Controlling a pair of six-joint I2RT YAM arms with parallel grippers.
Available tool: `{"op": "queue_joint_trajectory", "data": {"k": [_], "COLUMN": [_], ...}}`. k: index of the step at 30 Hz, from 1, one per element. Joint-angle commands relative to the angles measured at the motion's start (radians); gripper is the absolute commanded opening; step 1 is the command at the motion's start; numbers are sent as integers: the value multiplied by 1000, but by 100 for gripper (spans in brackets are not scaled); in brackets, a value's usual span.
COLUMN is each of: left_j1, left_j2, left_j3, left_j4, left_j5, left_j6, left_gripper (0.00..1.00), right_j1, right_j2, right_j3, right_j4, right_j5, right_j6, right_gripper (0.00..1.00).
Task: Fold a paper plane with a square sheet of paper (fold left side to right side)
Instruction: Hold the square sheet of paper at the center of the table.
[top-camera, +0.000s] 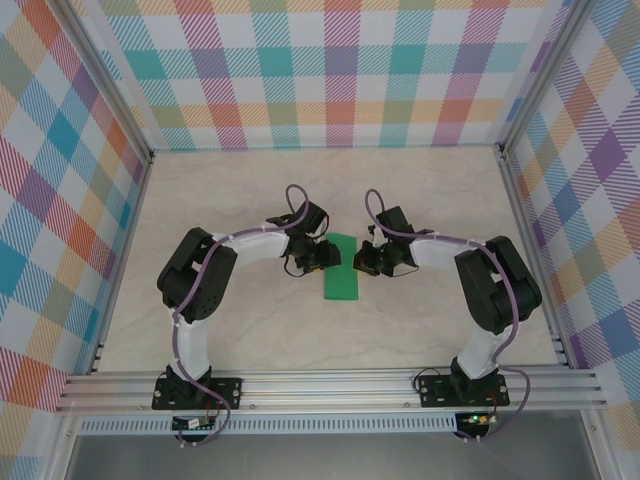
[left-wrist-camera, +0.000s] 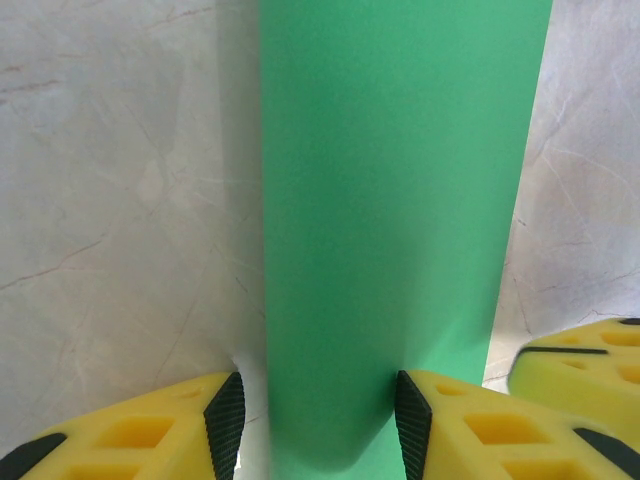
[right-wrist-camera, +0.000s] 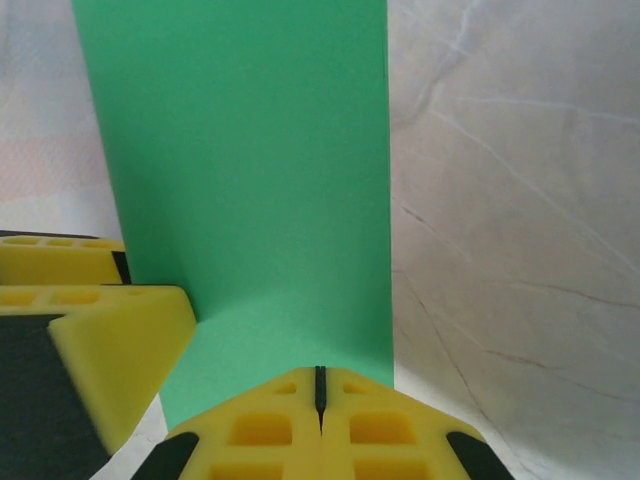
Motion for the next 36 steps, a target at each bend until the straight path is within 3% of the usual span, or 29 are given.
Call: {"op": "queue_joint_trajectory", "data": {"k": [1,13,23,26,31,36], "left_j1": [-33,-33,-28,-28,-31,-33], "left_j2": [39,-21,-200,-226,-190,-114], "left_j3": [-1,17,37,13,-21,0], "left_j4": [-13,-63,-111,-58,122,118], "left_j5": [10,-27,-66,-1,172,177], "left_j6": [17,41,65,56,6,14], "left_gripper": [47,48,63,59,38,31], "right_j1": [8,11,12,12,15,20], "right_j2": [33,90,110,107,104,105], "right_j3": [3,-6,-6,0,8,12], "right_j4": [30,-98,-147,-153,-169,-174], "right_j5": [-30,66,99,99,111,117], "right_j6": [14,-16,-39,-44,-49,-49], "right_gripper": [1,0,0,0,0,0]}}
